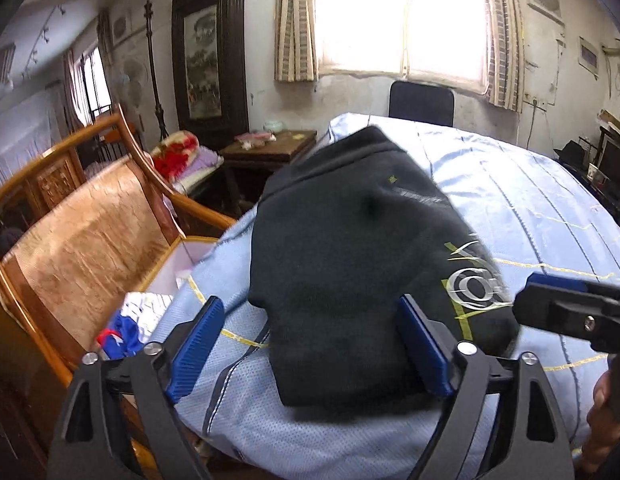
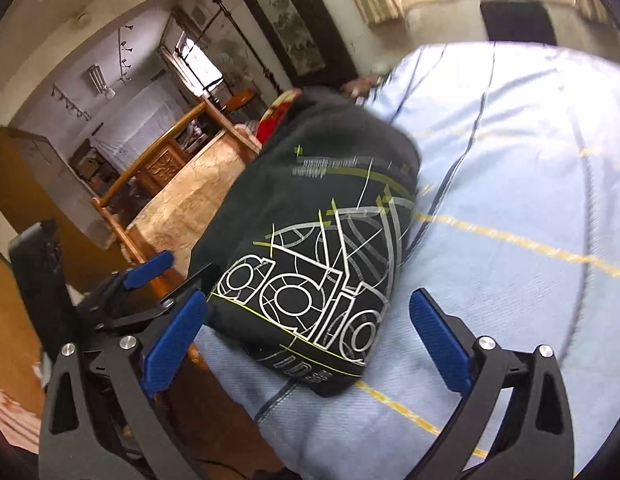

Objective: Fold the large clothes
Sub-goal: 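Carry the bundle to the bedspread edge by the wooden armchair and lower it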

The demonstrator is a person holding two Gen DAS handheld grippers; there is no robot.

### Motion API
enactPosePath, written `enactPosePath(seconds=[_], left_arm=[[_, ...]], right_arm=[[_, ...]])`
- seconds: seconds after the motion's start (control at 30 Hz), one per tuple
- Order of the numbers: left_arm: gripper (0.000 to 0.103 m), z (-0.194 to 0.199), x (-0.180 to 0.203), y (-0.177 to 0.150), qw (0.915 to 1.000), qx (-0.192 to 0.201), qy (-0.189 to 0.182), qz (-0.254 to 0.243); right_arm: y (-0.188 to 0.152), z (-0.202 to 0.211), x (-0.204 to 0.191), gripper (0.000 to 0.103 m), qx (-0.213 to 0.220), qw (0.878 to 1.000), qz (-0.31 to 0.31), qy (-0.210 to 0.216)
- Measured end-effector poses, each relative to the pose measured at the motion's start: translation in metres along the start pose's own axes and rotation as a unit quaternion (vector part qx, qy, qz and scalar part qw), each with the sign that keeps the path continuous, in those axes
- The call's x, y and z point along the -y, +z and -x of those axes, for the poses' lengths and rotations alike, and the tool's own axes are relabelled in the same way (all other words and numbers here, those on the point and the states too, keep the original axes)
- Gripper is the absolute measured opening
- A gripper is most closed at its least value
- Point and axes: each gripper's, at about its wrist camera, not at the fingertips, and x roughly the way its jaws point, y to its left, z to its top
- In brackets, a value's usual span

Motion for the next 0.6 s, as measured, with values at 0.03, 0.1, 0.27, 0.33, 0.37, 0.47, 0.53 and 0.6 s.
enactPosePath(seconds=[0.03,0.1,0.27,0.33,0.37,0.47,0.53,0.6], left_arm=[[0.093,0.006,0.002,0.0,1.0,0.008,0.001,-0.004],[0.096,0.023,0.008,0.001,0.9996,0.026,0.009,-0.011],[0.099,0.056,0.019,0.002,0.9975,0.06,0.026,-0.028],[0.099,0.068,0.021,0.001,0.9965,0.071,0.033,-0.031],[0.099,0.075,0.023,0.0,0.9959,0.077,0.036,-0.031],[0.099,0.09,0.028,-0.002,0.9946,0.09,0.041,-0.032],[0.099,0.099,0.031,-0.003,0.9936,0.098,0.047,-0.032],[0.099,0.106,0.033,-0.005,0.9924,0.106,0.055,-0.03]], right_arm=[[0.0,0.006,-0.002,0.099,0.009,1.0,0.005,-0.008],[0.001,0.018,-0.008,0.099,0.027,0.999,0.01,-0.024],[-0.002,0.039,-0.02,0.099,0.049,0.997,0.021,-0.053],[-0.006,0.049,-0.016,0.099,0.052,0.997,0.02,-0.054],[-0.008,0.054,-0.016,0.099,0.054,0.997,0.02,-0.055],[-0.015,0.068,-0.017,0.099,0.063,0.996,0.019,-0.053],[-0.019,0.079,-0.017,0.099,0.069,0.996,0.021,-0.051],[-0.023,0.089,-0.02,0.099,0.079,0.995,0.026,-0.051]])
